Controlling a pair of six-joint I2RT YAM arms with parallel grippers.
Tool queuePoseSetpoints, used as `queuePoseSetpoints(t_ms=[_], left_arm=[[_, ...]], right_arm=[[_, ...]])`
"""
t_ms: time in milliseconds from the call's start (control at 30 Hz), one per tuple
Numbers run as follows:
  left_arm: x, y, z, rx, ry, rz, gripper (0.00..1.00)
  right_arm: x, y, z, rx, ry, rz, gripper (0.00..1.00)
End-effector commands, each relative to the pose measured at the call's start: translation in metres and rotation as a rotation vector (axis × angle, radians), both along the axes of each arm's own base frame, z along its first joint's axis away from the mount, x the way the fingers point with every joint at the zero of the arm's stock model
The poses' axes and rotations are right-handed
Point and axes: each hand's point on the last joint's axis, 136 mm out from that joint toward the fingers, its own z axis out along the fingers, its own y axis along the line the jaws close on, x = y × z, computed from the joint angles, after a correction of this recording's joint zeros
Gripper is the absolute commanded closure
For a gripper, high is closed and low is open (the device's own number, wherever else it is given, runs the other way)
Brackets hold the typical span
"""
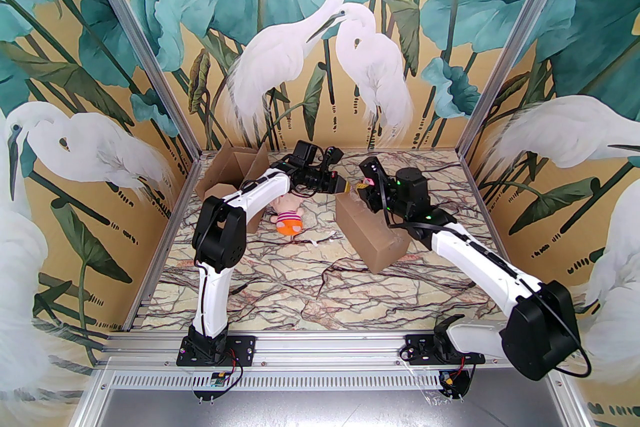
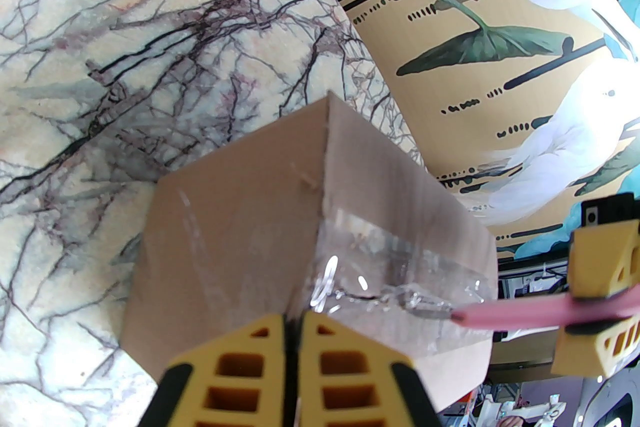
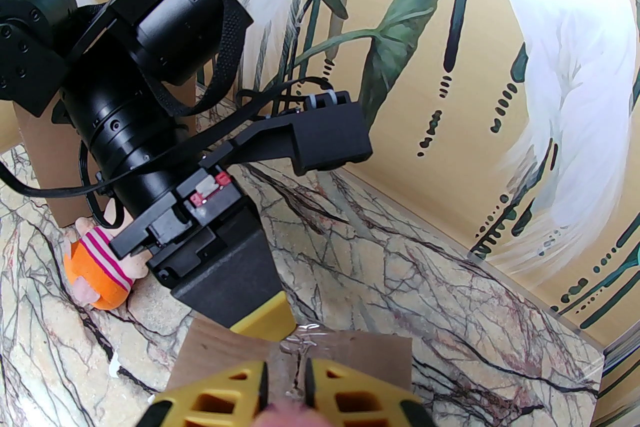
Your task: Unpack the express box
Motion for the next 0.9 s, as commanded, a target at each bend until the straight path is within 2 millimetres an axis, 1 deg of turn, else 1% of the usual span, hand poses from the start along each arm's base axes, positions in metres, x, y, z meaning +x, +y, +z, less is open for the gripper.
queuePoseSetpoints(t_ms=[0,33,133,233,300,367,433,700,867], left_arm=[[0.026,0.036,-0.036,0.149,0.027,0.17,1.0],[0.025,0.035,-0.034,0.143,0.025,0.166,1.0],[0.023,0.03,-0.027,0.121,0.013,0.145,1.0],[0.017,0.022,-0.023,0.128,-0.011,0.108,1.0],[0.011,0.016,-0.021,0.143,-0.029,0.08,1.0],[0.008,0.013,-0.02,0.158,-0.047,0.068,1.0],[0.006,0.011,-0.018,0.162,-0.058,0.06,1.0],[0.003,0.008,-0.016,0.166,-0.076,0.039,1.0],[-0.001,0.006,-0.016,0.167,-0.081,0.024,1.0]], right_arm=[[-0.02,-0.008,-0.033,-0.035,0.124,-0.006,1.0],[-0.021,-0.009,-0.035,-0.04,0.124,-0.009,1.0],[-0.021,-0.01,-0.03,-0.04,0.089,-0.008,1.0],[-0.014,-0.008,-0.017,-0.024,0.038,-0.016,1.0],[-0.008,-0.006,-0.003,0.003,-0.005,-0.02,1.0],[-0.004,-0.003,0.007,0.026,-0.04,-0.019,1.0],[0.0,-0.001,0.013,0.038,-0.069,-0.016,1.0],[0.014,0.009,0.015,0.048,-0.124,0.008,1.0],[0.023,0.009,0.009,0.023,-0.143,0.004,1.0]])
